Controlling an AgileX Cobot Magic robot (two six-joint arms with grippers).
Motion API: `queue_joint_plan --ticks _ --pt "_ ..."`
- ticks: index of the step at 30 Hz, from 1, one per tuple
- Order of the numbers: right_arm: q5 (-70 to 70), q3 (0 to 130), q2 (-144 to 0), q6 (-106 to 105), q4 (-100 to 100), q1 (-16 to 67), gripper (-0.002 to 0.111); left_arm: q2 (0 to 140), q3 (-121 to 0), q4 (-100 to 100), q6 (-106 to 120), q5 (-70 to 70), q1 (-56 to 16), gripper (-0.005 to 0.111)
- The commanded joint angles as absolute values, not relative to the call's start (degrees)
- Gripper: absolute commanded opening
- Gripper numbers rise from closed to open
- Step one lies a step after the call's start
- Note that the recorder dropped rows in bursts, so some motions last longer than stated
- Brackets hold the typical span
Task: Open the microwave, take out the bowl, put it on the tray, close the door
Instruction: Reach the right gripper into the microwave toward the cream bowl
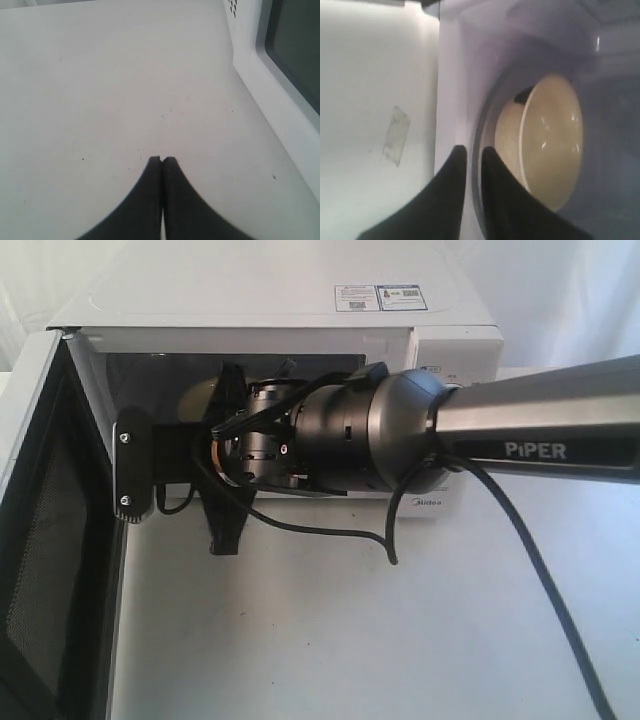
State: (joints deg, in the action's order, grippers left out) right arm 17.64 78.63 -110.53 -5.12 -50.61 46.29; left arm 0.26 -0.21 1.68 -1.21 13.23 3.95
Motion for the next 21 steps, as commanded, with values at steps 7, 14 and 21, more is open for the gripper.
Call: queue_joint_plan --ticks 7,14,21 --pt "10.8 79.5 -113.6 -4.4 -51.7 46.3 0.051 0.0 0.0 1.3 -1.2 13.3 3.9 0.000" --pt "21.4 84.4 -118.3 0.4 -57.3 46.3 0.049 0.0 0.0 1.3 -1.2 13.3 3.9 0.000" --pt "21.0 86.1 -118.9 4.4 -60.4 46.3 0.049 0.0 0.0 1.3 -1.2 13.3 3.9 0.000"
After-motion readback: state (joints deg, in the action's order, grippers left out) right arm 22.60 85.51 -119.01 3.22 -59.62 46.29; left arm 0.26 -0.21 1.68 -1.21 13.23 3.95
